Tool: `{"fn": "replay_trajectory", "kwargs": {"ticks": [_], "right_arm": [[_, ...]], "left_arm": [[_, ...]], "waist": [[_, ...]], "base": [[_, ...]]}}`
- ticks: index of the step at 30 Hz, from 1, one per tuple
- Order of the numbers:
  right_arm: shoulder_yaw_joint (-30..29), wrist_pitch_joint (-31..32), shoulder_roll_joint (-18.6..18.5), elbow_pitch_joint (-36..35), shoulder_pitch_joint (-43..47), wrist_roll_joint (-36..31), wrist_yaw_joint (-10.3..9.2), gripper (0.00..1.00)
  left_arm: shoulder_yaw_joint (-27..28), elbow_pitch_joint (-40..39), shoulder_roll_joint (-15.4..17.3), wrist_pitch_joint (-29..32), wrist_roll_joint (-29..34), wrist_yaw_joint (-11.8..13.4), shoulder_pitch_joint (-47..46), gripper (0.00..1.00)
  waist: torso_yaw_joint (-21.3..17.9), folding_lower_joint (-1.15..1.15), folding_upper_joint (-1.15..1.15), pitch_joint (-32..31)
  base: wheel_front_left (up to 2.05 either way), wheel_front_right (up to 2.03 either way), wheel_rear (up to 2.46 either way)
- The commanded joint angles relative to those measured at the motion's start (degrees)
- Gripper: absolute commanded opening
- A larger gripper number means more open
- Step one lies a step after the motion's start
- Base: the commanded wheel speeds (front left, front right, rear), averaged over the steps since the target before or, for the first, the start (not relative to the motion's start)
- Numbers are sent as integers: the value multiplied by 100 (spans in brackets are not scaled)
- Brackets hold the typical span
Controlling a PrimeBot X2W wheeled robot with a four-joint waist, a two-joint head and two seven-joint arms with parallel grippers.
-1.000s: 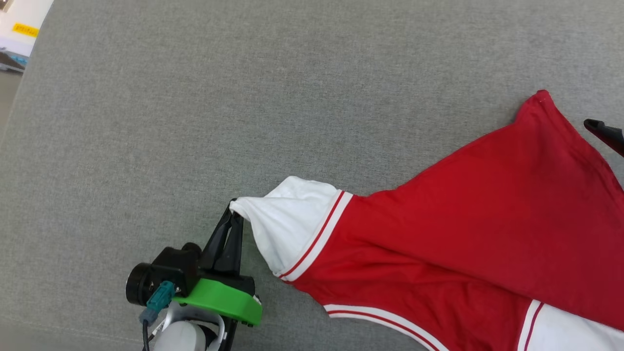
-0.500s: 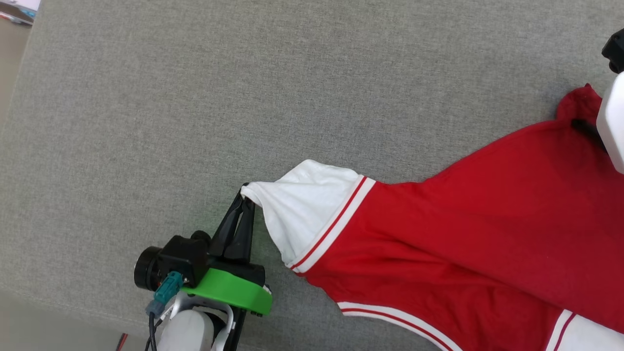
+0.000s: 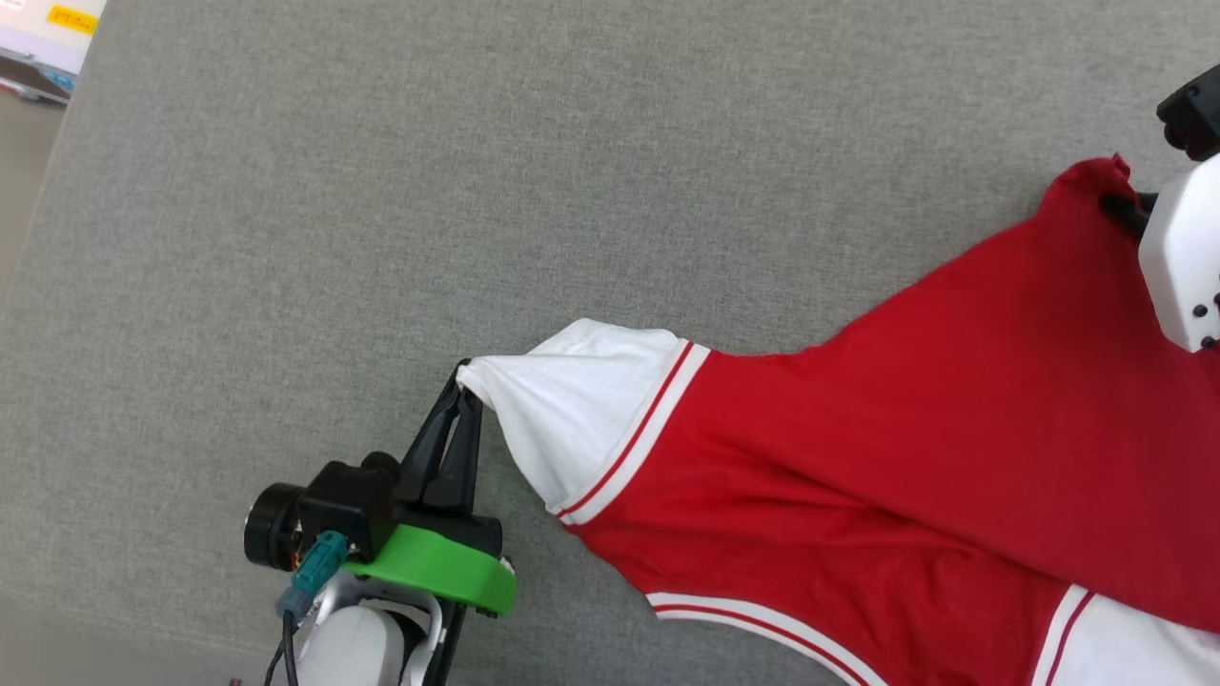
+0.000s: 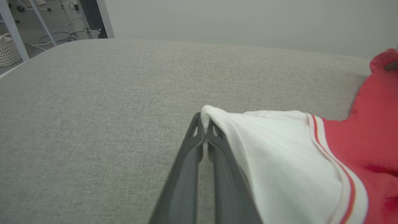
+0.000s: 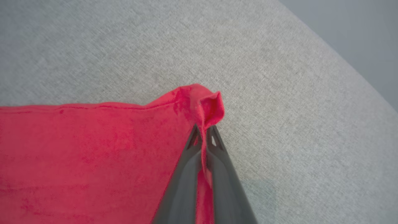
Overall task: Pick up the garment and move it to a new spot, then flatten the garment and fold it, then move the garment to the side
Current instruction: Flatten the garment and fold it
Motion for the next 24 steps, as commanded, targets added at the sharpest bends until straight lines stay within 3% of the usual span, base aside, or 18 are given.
{"fn": "replay_trajectory", "kwargs": {"ticks": [1, 11, 14, 15, 24], "right_arm": [[-60, -228, -66, -70, 16, 54, -3, 0], [-957, -1503, -92, -500, 417, 58, -3, 0], [-1293, -1658, -11, -713, 531, -69, -3, 0], [-1656, -1724, 115, -915, 563, -215, -3, 0], [-2680, -1469, 657, -1538, 120, -725, -3, 0]], "left_arm": [[31, -58, 85, 0, 45, -33, -4, 0], [175, -534, 391, 0, 134, -65, -500, 0], [211, -656, 500, 11, 102, -82, -949, 0], [256, -766, 609, 90, -21, -103, -1465, 0], [239, -1101, 1235, 667, -203, -145, -3235, 0]], "waist": [[-133, -1, 0, -303], [-487, -1, 0, -963], [-582, -1, 0, -1066], [-675, -1, 0, -1092], [-921, -1, 0, -622]], "base": [[0, 0, 0], [0, 0, 0], [0, 0, 0], [0, 0, 0], [0, 0, 0]]}}
